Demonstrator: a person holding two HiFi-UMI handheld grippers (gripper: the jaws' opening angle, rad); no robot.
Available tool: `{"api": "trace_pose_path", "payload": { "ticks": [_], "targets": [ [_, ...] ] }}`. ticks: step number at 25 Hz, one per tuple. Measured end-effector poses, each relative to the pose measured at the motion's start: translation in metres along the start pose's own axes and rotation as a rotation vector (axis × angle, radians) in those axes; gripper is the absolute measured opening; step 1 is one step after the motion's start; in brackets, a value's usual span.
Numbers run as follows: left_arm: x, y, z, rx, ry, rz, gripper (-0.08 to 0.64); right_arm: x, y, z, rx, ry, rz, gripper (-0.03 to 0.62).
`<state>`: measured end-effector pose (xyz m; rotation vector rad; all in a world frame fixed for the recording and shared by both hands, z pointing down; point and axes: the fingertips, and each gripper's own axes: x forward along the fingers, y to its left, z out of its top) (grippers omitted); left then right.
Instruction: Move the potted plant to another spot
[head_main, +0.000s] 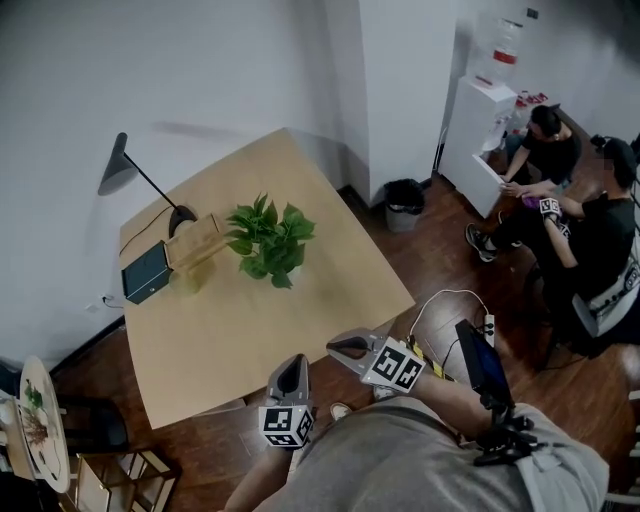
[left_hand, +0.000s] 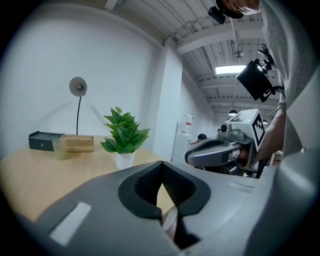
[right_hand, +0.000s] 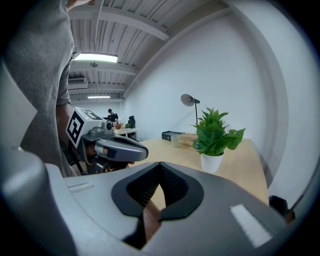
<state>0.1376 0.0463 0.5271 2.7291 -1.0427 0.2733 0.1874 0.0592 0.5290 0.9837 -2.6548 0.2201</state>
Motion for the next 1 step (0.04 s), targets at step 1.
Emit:
{"api": "trace_pose_path", "payload": {
  "ticks": [1],
  "targets": [
    [0.0006, 0.0006, 0.0002, 0.001, -0.002, 0.003, 0.002, 0.0005, -0.0008, 0.0006, -0.003, -0.001, 0.001, 0.005]
  ]
}}
